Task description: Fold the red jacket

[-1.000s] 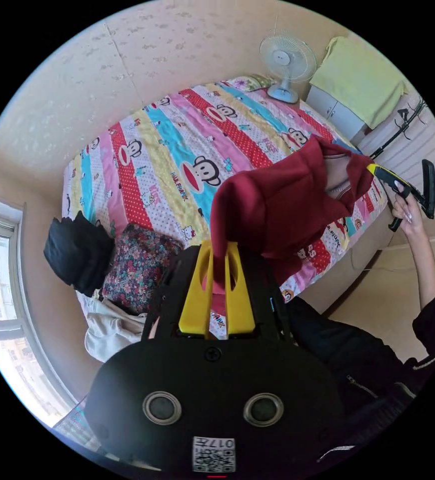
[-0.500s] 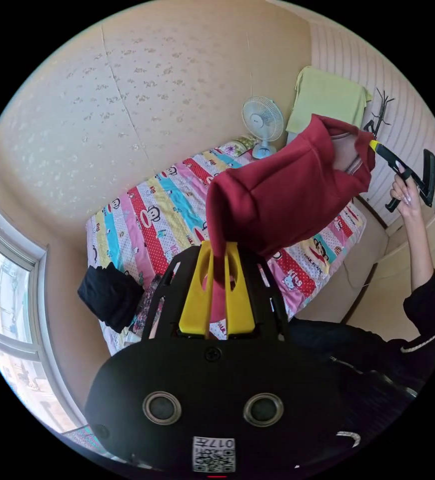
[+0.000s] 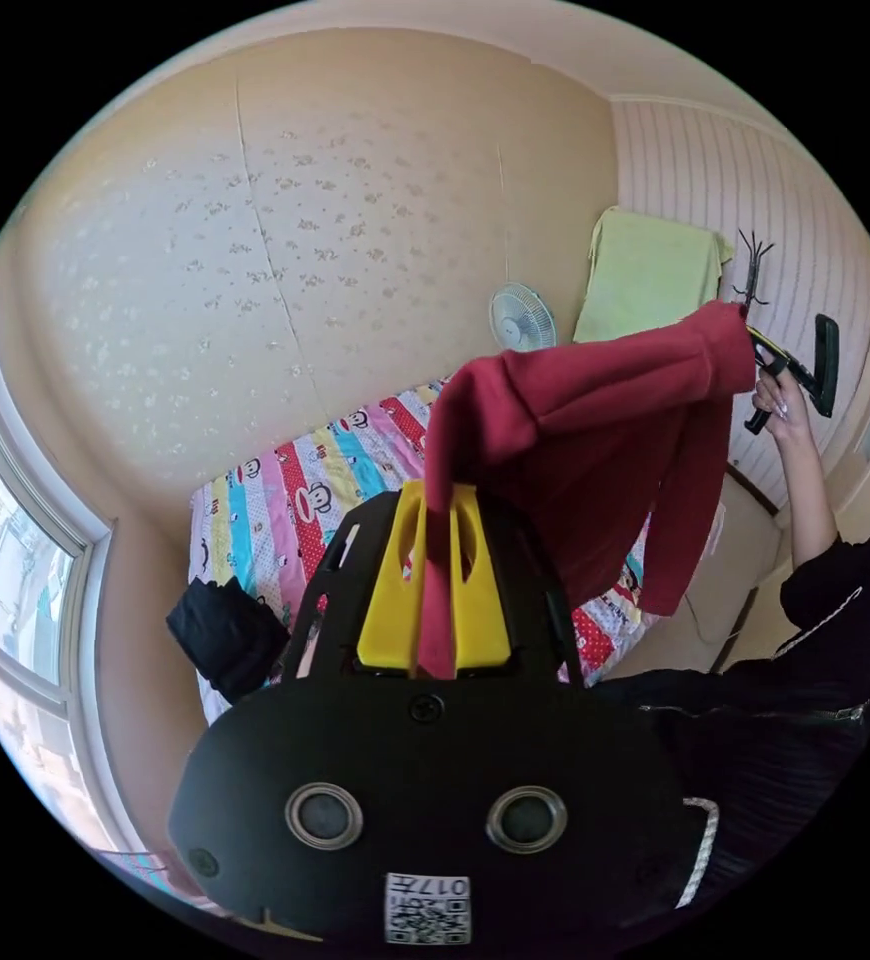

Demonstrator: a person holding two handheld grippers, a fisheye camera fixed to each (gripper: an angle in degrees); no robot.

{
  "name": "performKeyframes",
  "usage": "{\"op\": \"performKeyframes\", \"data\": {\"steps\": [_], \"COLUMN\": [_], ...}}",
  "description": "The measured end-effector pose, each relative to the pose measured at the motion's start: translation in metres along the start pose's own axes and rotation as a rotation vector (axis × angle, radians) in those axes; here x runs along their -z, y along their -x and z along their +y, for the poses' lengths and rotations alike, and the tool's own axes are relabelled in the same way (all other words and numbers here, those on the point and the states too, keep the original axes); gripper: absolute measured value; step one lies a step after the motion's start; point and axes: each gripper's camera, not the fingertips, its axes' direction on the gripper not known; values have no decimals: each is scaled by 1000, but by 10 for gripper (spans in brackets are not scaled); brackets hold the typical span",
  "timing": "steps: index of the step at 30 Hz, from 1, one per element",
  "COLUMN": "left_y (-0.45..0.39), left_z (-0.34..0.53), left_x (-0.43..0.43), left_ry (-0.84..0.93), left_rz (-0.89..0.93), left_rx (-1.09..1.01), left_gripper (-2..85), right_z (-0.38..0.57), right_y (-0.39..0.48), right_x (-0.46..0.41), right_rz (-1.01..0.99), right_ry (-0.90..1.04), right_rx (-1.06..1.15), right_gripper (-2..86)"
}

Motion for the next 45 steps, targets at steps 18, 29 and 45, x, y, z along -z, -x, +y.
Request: {"op": "performKeyframes", "data": {"steps": [18,29,45], "left_y": [-35,-174,-81], "left_z": [162,223,120], "left_x": [-520,-572,-449], "left_ry": [544,743,537], "left_rz": [103,-59,-294], "left_rx": [366,619,609], "left_gripper": [88,183,13], "right_z": [342,556,466], "right_y": [-132,-60,-218], "right_x": [-452,-429,-321], "right_rz": [-12,81,298], "right_ry": [789,1099,933], "right_rx": [-219,-693,-564], "right_gripper": [118,133,39]}}
